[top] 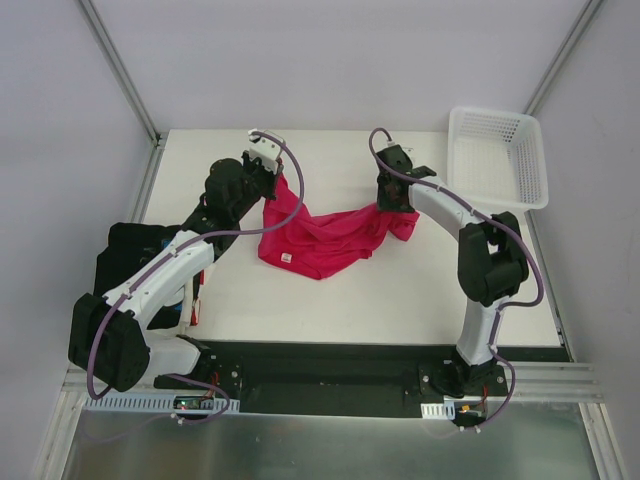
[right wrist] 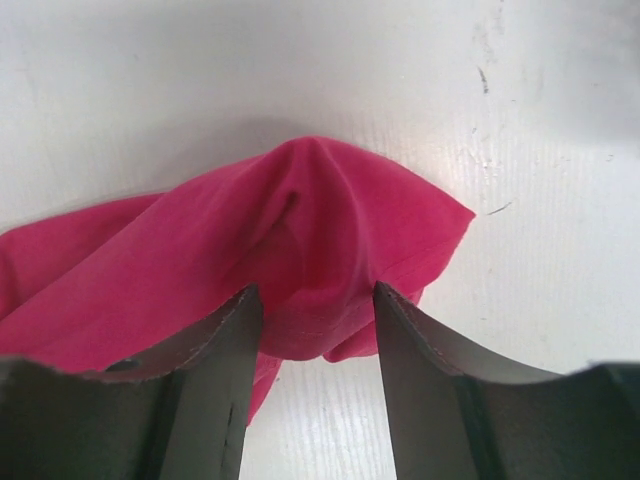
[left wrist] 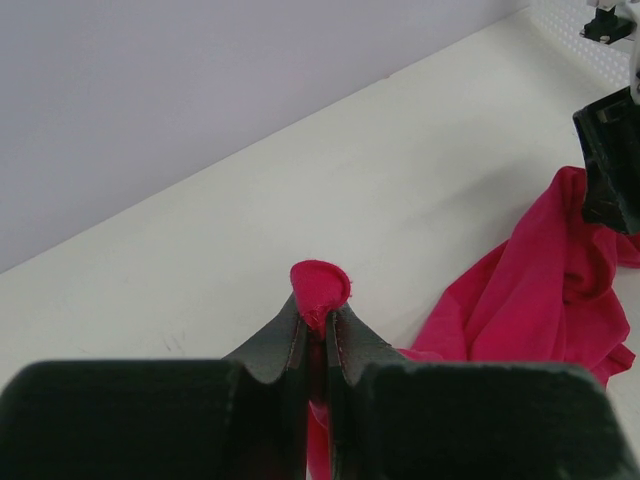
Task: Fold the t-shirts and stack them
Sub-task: Flatten out the tshirt
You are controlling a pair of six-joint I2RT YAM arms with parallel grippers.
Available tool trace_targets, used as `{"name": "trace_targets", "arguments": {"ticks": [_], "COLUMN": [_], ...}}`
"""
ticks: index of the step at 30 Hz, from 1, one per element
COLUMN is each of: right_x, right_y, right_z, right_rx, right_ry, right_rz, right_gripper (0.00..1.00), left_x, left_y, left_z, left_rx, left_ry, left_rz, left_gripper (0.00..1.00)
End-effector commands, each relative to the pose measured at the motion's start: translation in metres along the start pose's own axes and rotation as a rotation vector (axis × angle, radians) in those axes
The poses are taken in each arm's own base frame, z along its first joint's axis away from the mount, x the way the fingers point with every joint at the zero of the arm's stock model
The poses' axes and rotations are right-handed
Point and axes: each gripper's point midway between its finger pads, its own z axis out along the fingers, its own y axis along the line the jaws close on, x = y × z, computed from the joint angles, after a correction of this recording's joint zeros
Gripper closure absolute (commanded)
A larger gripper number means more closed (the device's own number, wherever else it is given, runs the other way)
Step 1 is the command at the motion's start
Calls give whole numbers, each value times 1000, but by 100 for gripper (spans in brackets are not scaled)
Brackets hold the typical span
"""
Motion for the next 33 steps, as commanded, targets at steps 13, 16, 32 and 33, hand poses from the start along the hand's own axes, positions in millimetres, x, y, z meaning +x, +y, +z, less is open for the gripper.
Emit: {"name": "trace_targets", "arguments": {"ticks": [13,16,32,33], "right_x": [-18,-34,-82,-82], "right_y": [-40,-59,-165,-165], "right_z": [-10,-28,-129,-131], "right_rx": [166,189,280,276], "right_ry": [-59,-108,-352,-353], "right_rz": [-5,41,215,213], "right_gripper": [99,99,98,98], "left_x": [-26,-23,-26,-27], "left_y": [13,14,15,15], "left_z": [-4,-4,-5,-6], "left_rx": [-46,-53,-59,-59], "left_ry": [-78,-73,-81,-84], "left_rz": [11,8,-1,-1], "left_gripper": [100,100,100,100]}}
